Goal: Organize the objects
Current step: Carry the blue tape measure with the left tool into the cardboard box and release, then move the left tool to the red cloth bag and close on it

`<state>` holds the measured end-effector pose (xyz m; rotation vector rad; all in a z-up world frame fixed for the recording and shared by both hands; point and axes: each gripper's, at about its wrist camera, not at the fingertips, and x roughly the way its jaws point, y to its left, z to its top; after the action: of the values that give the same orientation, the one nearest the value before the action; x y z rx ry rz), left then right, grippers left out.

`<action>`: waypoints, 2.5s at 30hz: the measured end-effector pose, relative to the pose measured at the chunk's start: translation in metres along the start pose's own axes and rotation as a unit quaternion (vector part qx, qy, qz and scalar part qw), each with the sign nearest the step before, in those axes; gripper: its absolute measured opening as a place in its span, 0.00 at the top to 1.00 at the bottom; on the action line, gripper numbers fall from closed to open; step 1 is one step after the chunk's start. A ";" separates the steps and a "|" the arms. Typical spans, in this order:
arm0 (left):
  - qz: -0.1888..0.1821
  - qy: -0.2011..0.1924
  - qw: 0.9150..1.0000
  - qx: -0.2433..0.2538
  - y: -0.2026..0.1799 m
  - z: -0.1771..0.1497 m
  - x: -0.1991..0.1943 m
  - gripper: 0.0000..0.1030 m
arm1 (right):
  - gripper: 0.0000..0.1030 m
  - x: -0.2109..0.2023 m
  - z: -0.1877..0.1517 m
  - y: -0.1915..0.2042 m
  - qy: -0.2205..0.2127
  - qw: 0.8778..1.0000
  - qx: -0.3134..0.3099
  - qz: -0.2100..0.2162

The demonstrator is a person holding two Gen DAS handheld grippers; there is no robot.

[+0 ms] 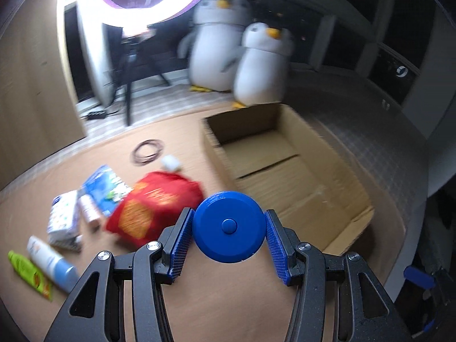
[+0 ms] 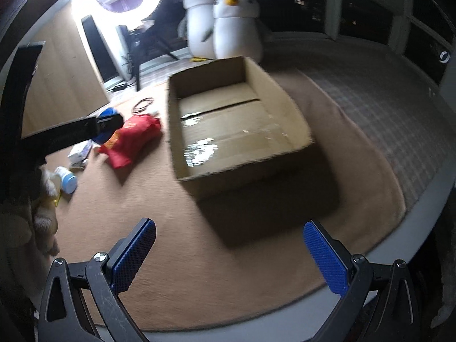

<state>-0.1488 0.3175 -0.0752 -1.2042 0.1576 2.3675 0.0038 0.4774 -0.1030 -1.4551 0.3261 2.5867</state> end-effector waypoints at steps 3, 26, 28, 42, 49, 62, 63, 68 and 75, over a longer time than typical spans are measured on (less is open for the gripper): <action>-0.009 0.004 1.000 0.013 -0.022 0.005 0.013 0.48 | 0.01 -0.002 -0.002 -0.018 0.000 1.000 0.014 -0.010; 0.001 -0.003 1.000 0.005 -0.027 0.000 0.006 0.34 | 0.00 0.002 -0.004 -0.034 0.012 1.000 0.011 -0.001; 0.008 -0.001 1.000 -0.005 -0.012 -0.005 0.002 0.34 | 0.00 0.004 -0.004 -0.025 0.014 1.000 0.004 0.007; 0.077 0.021 0.993 -0.085 0.112 -0.015 -0.012 0.34 | 0.00 0.015 0.001 0.043 0.021 0.997 -0.057 0.045; 0.068 0.048 0.991 -0.104 0.147 0.010 0.010 0.34 | 0.01 0.019 0.005 0.066 0.023 0.996 -0.069 0.051; 0.056 0.084 0.991 -0.089 0.131 0.049 0.093 0.35 | 0.01 0.015 0.001 0.053 0.027 0.998 -0.054 0.027; 0.057 0.089 0.991 -0.086 0.130 0.050 0.099 0.39 | 0.01 0.015 0.002 0.050 0.027 0.998 -0.052 0.024; 0.055 0.115 0.990 -0.065 0.122 0.045 0.121 0.53 | 0.01 0.015 0.001 0.038 0.029 0.999 -0.040 0.015; 0.049 0.122 0.990 -0.058 0.121 0.031 0.117 0.53 | 0.01 0.020 0.002 0.041 0.036 0.998 -0.042 0.023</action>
<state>-0.2857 0.2631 -0.1615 -1.5754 0.1636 2.3327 -0.0184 0.4394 -0.1148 -1.5893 0.2655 2.6176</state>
